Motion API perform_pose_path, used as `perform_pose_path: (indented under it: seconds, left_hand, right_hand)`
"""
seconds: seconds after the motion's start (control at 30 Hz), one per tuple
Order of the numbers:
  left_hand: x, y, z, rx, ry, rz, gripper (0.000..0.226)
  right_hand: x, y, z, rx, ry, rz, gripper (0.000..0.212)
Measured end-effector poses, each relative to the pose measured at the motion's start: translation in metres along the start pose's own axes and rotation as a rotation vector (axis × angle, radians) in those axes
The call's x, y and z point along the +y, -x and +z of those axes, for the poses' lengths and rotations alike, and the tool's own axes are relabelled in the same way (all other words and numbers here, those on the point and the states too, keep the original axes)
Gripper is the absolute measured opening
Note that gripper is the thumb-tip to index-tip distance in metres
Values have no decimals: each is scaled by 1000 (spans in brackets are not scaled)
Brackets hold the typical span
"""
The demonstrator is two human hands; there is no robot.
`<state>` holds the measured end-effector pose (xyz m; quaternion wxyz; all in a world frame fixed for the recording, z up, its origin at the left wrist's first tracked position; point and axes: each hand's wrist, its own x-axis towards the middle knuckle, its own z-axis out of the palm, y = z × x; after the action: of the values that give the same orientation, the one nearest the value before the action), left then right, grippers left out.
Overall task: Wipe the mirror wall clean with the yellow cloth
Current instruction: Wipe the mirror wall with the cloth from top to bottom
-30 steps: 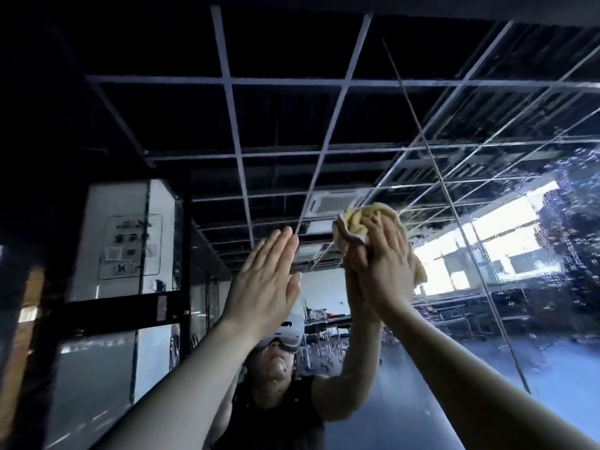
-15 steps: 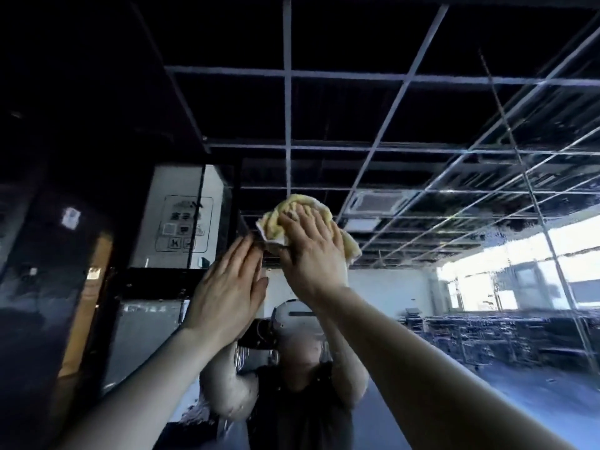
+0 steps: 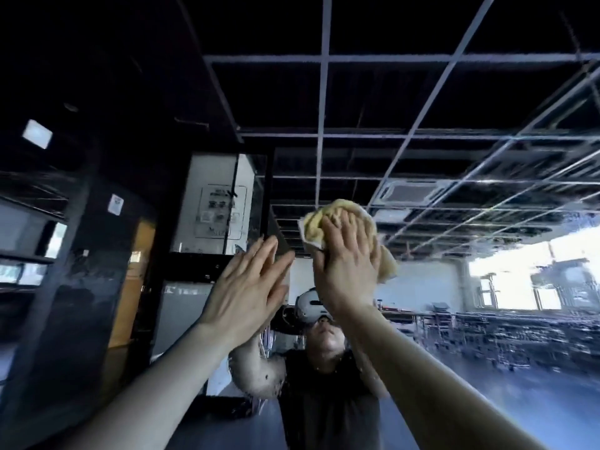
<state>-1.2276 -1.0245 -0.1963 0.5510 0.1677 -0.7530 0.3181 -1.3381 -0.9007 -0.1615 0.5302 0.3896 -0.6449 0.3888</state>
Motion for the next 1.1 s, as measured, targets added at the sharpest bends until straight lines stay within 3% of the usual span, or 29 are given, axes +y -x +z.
perform_pose_path:
  seconds: [0.07,0.2,0.3,0.4,0.57,0.73,0.8,1.0,1.1]
  left_hand:
    - [-3,10,-4,-23,41,-26,54]
    - [-33,37,-10,-74,33,15,53]
    - [-59,32,-22,-28,100,-18,60]
    - [-83,26,-32,63,127,-137,41]
    - [-105,50,-30,61,145,-213,44]
    - [-126,102,-22,-9,131,-205,50]
    - [-140,112,-18,-5,126,-214,46]
    - [-166,107,-32,-18,147,-288,37]
    - [-173,116,-29,-34,159,-308,41]
  right_hand:
    - [-34,4,16,-119,12,-189,58]
    - [-31,-20,11,-140,83,-446,70]
    - [-27,-52,9,-65,107,-272,70]
    - [-69,-55,27,-92,112,-130,57]
    - [-94,-5,55,-79,108,-498,53]
    - [-88,32,63,-263,189,-849,54]
    - [-96,11,67,-242,214,-826,55]
    - [-174,-31,85,-190,151,-433,60]
    - [-184,-12,94,-128,112,-460,62]
